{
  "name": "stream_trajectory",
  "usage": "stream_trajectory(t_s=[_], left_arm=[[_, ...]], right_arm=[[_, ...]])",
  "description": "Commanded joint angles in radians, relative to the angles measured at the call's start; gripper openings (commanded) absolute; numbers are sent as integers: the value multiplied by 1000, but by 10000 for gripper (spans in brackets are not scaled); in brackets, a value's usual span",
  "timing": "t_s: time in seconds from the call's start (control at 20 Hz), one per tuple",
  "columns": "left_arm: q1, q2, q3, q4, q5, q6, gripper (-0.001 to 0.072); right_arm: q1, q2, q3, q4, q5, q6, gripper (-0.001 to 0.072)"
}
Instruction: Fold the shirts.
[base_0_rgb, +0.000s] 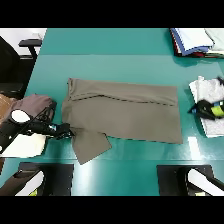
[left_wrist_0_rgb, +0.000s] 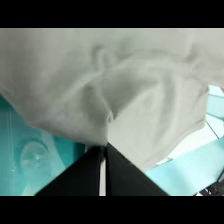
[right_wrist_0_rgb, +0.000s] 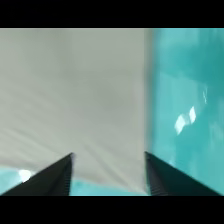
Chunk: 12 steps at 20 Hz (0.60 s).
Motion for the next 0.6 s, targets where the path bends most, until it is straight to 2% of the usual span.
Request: stream_trajectory(t_s=[0.0, 0.1, 0.15, 0.35, 0.4, 0.5, 0.55], left_arm=[[0, 1, 49, 0, -22, 3, 26], [0, 1, 74, 0, -18, 2, 26], [0, 1, 82, 0, -18, 2, 27], [0, 1, 86, 25, -18, 1, 26], [0, 1, 86, 35, -19, -1, 26], [0, 1, 86, 52, -28, -1, 26], [0, 1, 87, 55, -46, -1, 26]], right_arm=[[-164, 29, -209, -76, 32, -2, 553], [-220, 8, -307, -39, 27, -2, 549], [-225, -9, -343, -21, 19, -2, 514], [-164, -69, -417, 70, -71, -8, 499], [-129, -80, -415, 77, -77, -9, 403], [-39, -96, -389, 80, -90, -9, 271], [-2, -93, -371, 71, -91, -9, 167]])
